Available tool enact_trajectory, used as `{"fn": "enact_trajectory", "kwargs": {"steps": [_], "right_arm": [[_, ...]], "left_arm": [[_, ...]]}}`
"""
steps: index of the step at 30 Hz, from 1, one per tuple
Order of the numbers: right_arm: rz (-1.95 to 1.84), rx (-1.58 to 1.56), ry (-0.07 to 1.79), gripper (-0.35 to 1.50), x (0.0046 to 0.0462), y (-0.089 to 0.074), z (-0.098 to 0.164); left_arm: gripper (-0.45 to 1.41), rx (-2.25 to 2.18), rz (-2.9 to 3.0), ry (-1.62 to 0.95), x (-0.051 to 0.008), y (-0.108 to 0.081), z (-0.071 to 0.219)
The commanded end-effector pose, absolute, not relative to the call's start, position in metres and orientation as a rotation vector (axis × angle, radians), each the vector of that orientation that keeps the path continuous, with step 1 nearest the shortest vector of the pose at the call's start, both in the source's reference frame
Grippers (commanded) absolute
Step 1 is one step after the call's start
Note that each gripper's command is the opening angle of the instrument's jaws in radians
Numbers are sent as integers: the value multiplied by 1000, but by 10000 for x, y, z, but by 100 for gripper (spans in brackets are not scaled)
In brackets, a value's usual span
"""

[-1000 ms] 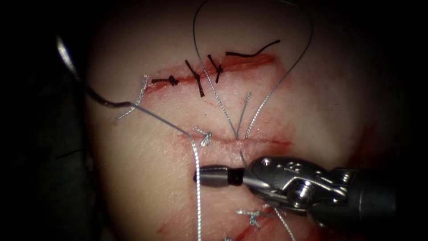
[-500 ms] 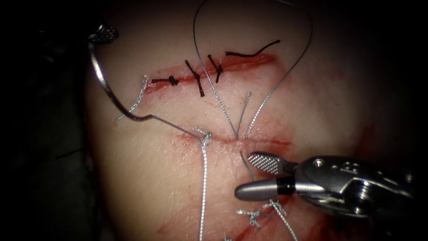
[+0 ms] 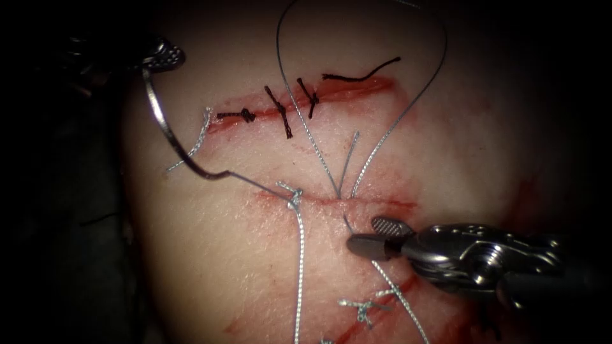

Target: Wound Closure

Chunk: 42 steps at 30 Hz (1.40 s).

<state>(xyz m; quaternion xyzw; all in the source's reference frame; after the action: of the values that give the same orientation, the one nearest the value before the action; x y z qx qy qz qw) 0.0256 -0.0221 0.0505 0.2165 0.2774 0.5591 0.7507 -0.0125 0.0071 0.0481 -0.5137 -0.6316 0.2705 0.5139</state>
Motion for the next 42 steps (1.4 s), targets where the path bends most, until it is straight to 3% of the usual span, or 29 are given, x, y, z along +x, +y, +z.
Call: {"fn": "enact_trajectory", "kwargs": {"steps": [1, 4, 13, 15, 23, 25, 30, 31, 32, 35, 38, 42], "right_arm": [[1222, 473, 610, 20, 266, -222, 506], [1233, 479, 629, 12, 272, -217, 504], [1237, 479, 622, 14, 274, -222, 509], [1230, 486, 618, -35, 273, -223, 512], [1147, 443, 477, -35, 236, -225, 507], [1143, 409, 453, -35, 202, -212, 504], [1199, 312, 277, -35, 74, -162, 520], [1199, 312, 277, -35, 74, -162, 520], [1237, 268, 208, -35, 14, -145, 532], [1267, 227, 177, -35, -20, -136, 537], [1286, 172, 69, -35, -99, -124, 548], [1256, 192, 62, -35, -139, -130, 556]], "left_arm": [[-45, -1236, 651, -1518, -130, 72, 486], [-45, -1231, 656, -1516, -130, 72, 486], [-45, -1228, 659, -1519, -127, 74, 486], [-45, -1226, 662, -1517, -127, 73, 486], [-45, -1224, 662, -1521, -124, 74, 486], [-45, -1222, 662, -1524, -122, 75, 485], [-45, -1205, 667, -1526, -120, 72, 487], [-45, -1205, 667, -1526, -120, 72, 487], [-45, -1197, 678, -1521, -121, 72, 488], [-45, -1194, 684, -1518, -121, 72, 489], [-45, -1172, 715, -1513, -125, 69, 496], [-45, -1177, 723, -1512, -127, 66, 502]]}}
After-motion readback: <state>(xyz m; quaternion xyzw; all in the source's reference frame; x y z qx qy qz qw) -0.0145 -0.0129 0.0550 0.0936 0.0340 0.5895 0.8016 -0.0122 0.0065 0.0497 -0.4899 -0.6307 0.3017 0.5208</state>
